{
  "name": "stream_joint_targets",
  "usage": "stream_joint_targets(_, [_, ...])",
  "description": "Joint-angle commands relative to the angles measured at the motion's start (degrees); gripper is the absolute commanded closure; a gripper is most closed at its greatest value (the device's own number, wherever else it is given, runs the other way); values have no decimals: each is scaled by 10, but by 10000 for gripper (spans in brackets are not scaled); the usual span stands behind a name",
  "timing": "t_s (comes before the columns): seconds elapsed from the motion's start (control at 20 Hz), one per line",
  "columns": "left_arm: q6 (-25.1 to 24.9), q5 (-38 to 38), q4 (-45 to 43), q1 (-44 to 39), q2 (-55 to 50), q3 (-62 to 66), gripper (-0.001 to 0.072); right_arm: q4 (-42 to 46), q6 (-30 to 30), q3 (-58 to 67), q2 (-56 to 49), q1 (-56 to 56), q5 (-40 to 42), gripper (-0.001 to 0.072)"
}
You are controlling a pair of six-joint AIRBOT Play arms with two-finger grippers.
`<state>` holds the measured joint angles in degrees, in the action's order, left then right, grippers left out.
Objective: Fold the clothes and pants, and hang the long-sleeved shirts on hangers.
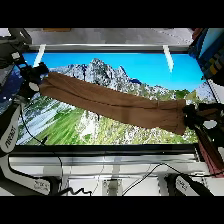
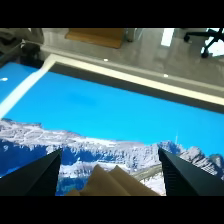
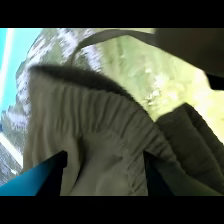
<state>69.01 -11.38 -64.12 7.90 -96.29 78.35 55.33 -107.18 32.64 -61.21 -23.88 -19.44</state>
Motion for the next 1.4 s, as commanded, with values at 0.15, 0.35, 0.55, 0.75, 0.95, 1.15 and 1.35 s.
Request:
stream_joint_targets(0.15, [77, 447, 20, 68, 68, 3, 13, 24, 82, 49, 23, 0, -37, 163])
stream_joint_targets(0.35, [220, 563, 21, 117, 48, 3, 11, 28, 94, 56, 24, 0, -46, 164])
stream_joint_targets(0.55, [265, 553, 31, 118, 4, 3, 10, 30, 94, 56, 24, 0, -54, 164])
stream_joint_targets(0.75, [283, 490, 136, 114, -60, 3, 10, 30, 94, 56, 24, 0, -54, 164])
stream_joint_targets(0.95, [254, 454, 205, 106, -120, 13, 10, 16, 94, 56, 25, 0, -52, 164])
stream_joint_targets(1.15, [207, 339, 218, 79, -144, 33, 35, -11, 94, 68, 25, 0, -66, 165])
stream_joint_targets(1.35, [169, 303, 217, 46, -196, 112, 133, -11, 165, 129, 25, 16, -131, 165])
